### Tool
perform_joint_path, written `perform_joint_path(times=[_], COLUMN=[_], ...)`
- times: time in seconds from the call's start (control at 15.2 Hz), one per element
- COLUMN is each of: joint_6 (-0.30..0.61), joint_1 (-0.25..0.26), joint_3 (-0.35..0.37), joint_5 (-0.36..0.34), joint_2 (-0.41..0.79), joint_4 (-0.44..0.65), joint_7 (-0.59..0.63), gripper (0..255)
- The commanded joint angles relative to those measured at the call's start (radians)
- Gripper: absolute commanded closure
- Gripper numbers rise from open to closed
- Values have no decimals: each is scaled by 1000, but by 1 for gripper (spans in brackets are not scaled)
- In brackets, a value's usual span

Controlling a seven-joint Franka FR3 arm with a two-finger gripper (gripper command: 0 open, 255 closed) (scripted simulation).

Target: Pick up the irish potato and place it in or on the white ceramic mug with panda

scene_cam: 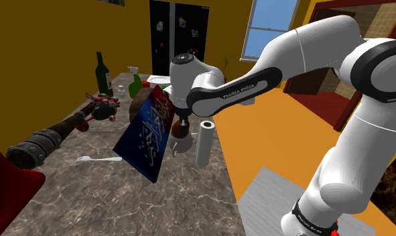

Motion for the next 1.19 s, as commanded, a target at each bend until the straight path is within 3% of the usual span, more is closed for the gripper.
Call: perform_joint_path(times=[0.0, 0.33, 0.4, 0.73, 0.99, 1.12], joint_6=[5, 5, 5, 5, -107, -107], joint_1=[0, 0, 0, 0, 15, 15], joint_3=[0, 0, 0, 0, 15, 15], joint_5=[-1, -1, -2, -2, 40, 40], joint_2=[1, 1, 1, 1, -52, -53], joint_4=[-4, -4, -4, -3, 57, 57], joint_7=[2, 2, 2, 2, -24, -24], gripper=[255, 255, 0, 0, 0, 0])
